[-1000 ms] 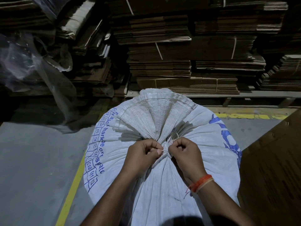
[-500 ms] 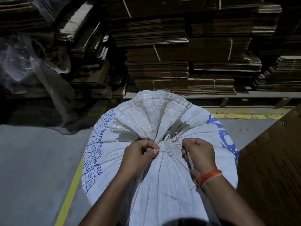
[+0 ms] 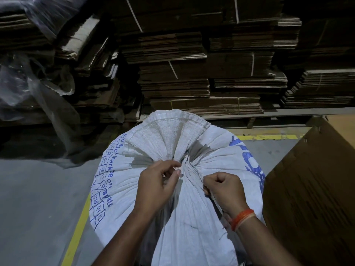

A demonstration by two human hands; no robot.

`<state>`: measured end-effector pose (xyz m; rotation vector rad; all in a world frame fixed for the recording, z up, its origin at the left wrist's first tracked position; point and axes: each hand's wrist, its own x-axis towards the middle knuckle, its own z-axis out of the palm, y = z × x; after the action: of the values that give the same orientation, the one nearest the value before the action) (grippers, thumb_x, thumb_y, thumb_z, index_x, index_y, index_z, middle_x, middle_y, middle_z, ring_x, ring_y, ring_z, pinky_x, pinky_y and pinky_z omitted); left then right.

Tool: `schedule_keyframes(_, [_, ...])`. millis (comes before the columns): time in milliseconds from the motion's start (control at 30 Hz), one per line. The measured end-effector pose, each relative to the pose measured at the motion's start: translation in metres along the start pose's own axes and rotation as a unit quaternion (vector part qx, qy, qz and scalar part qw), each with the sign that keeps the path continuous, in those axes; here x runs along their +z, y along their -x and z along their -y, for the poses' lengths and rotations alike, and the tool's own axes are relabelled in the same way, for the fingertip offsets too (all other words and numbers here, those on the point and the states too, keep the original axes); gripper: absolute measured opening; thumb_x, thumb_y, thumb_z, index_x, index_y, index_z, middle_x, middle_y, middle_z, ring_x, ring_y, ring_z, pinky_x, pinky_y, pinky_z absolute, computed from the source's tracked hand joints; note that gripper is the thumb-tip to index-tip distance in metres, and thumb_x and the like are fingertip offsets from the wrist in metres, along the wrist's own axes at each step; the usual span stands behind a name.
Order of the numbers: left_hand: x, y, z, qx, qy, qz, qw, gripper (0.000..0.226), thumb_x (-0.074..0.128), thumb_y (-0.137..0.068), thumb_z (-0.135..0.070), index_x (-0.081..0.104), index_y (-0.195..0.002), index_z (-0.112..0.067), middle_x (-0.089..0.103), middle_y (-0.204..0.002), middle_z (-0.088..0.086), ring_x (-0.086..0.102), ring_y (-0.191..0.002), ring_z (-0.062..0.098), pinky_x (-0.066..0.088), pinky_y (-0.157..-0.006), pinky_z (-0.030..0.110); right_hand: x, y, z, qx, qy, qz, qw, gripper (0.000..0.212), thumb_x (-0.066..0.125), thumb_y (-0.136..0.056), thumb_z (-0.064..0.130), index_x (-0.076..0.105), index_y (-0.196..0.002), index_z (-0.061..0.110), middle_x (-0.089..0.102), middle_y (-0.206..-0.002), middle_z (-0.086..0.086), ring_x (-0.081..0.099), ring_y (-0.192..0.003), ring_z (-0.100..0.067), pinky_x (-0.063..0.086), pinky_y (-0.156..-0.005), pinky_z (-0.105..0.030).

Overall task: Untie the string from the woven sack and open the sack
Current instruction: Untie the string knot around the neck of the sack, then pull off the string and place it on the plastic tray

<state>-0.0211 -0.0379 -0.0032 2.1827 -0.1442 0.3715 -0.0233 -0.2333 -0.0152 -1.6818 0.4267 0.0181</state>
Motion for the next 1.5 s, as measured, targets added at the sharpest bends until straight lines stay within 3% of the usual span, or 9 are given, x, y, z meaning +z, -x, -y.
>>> schedule_keyframes(333, [0.030, 0.010, -0.013, 0.042, -0.028, 0.016, 0.999, 0.025, 0.074, -0.090, -0.011, 0.079, -0.110, -0.026, 0.076, -0.102, -0.013, 0.068, -0.087, -0.001, 0.056, -0.081, 0.020, -0.043, 0.035, -0.007, 0.057, -0.068, 0.005, 0.996, 0.017, 0.070, -0.083, -0.004, 0.068, -0.068, -0.011, 0.058, -0.055, -0.021, 0.050, -0.050, -0.023, 0.047, -0.053, -0.032])
schedule_keyframes(533, [0.057, -0.002, -0.023, 0.049, -0.062, 0.075, 0.994, 0.026, 0.073, -0.086, -0.013, 0.076, -0.111, -0.020, 0.075, -0.102, -0.003, 0.070, -0.089, 0.016, 0.058, -0.081, 0.035, -0.069, 0.043, -0.009, 0.076, -0.086, -0.008, 0.993, 0.022, 0.072, -0.083, 0.002, 0.072, -0.062, 0.000, 0.059, -0.054, -0.021, 0.050, -0.052, -0.026, 0.046, -0.053, -0.034])
schedule_keyframes(700, [0.066, -0.019, -0.023, 0.034, -0.126, 0.092, 0.987, 0.034, 0.068, -0.089, -0.016, 0.076, -0.121, -0.020, 0.076, -0.115, 0.006, 0.073, -0.100, 0.026, 0.053, -0.082, 0.031, -0.089, 0.038, -0.010, 0.060, -0.091, -0.023, 0.994, 0.018, 0.072, -0.082, 0.001, 0.073, -0.064, 0.001, 0.060, -0.054, -0.022, 0.051, -0.051, -0.026, 0.044, -0.048, -0.028])
schedule_keyframes(900, [0.068, -0.039, -0.028, 0.029, -0.257, 0.099, 0.961, 0.016, 0.062, -0.090, -0.015, 0.076, -0.093, -0.024, 0.074, -0.086, 0.002, 0.071, -0.086, 0.025, 0.052, -0.063, 0.033, -0.102, 0.027, -0.012, 0.041, -0.097, -0.060, 0.993, 0.016, 0.075, -0.082, 0.002, 0.075, -0.066, 0.005, 0.062, -0.055, -0.017, 0.052, -0.054, -0.026, 0.047, -0.055, -0.037])
schedule_keyframes(967, [0.070, -0.042, -0.033, 0.053, -0.271, 0.089, 0.957, 0.015, 0.064, -0.091, -0.016, 0.074, -0.095, -0.027, 0.074, -0.083, -0.001, 0.069, -0.083, 0.023, 0.053, -0.060, 0.032, -0.108, 0.023, -0.011, 0.018, -0.091, -0.094, 0.991, 0.017, 0.076, -0.081, -0.001, 0.078, -0.067, 0.008, 0.067, -0.058, -0.013, 0.055, -0.055, -0.024, 0.050, -0.054, -0.036])
schedule_keyframes(1100, [0.073, -0.045, -0.052, 0.125, -0.207, 0.113, 0.964, 0.017, 0.071, -0.088, -0.022, 0.066, -0.100, -0.033, 0.076, -0.087, -0.013, 0.067, -0.079, 0.009, 0.056, -0.065, 0.029, -0.114, 0.014, -0.013, -0.011, -0.080, -0.127, 0.989, 0.013, 0.078, -0.084, 0.001, 0.080, -0.074, 0.010, 0.074, -0.063, -0.006, 0.066, -0.062, -0.022, 0.057, -0.055, -0.033])
schedule_keyframes(1233, [0.071, -0.057, -0.064, 0.080, -0.088, 0.215, 0.969, 0.015, 0.069, -0.089, -0.021, 0.078, -0.096, -0.033, 0.077, -0.082, -0.014, 0.070, -0.069, 0.005, 0.058, -0.072, 0.029, -0.113, 0.007, -0.012, -0.013, -0.084, -0.136, 0.987, 0.011, 0.076, -0.085, 0.002, 0.079, -0.078, 0.010, 0.073, -0.062, -0.006, 0.068, -0.064, -0.026, 0.059, -0.060, -0.041])
schedule_keyframes(1400, [0.069, -0.062, -0.068, 0.045, 0.025, 0.295, 0.954, 0.028, 0.063, -0.098, -0.001, 0.081, -0.117, -0.012, 0.082, -0.102, 0.004, 0.077, -0.086, 0.011, 0.059, -0.078, 0.016, -0.115, 0.001, -0.011, -0.003, -0.074, -0.133, 0.988, 0.009, 0.078, -0.086, 0.007, 0.079, -0.079, 0.012, 0.076, -0.068, -0.007, 0.073, -0.068, -0.026, 0.064, -0.064, -0.053])
schedule_keyframes(1500, [0.069, -0.060, -0.065, 0.082, -0.011, 0.297, 0.951, 0.026, 0.078, -0.091, -0.013, 0.082, -0.117, -0.019, 0.083, -0.101, -0.004, 0.077, -0.092, 0.006, 0.058, -0.082, 0.016, -0.117, 0.000, -0.012, 0.004, -0.052, -0.122, 0.991, 0.009, 0.080, -0.087, 0.011, 0.080, -0.078, 0.013, 0.078, -0.072, -0.007, 0.077, -0.074, -0.031, 0.066, -0.066, -0.053])
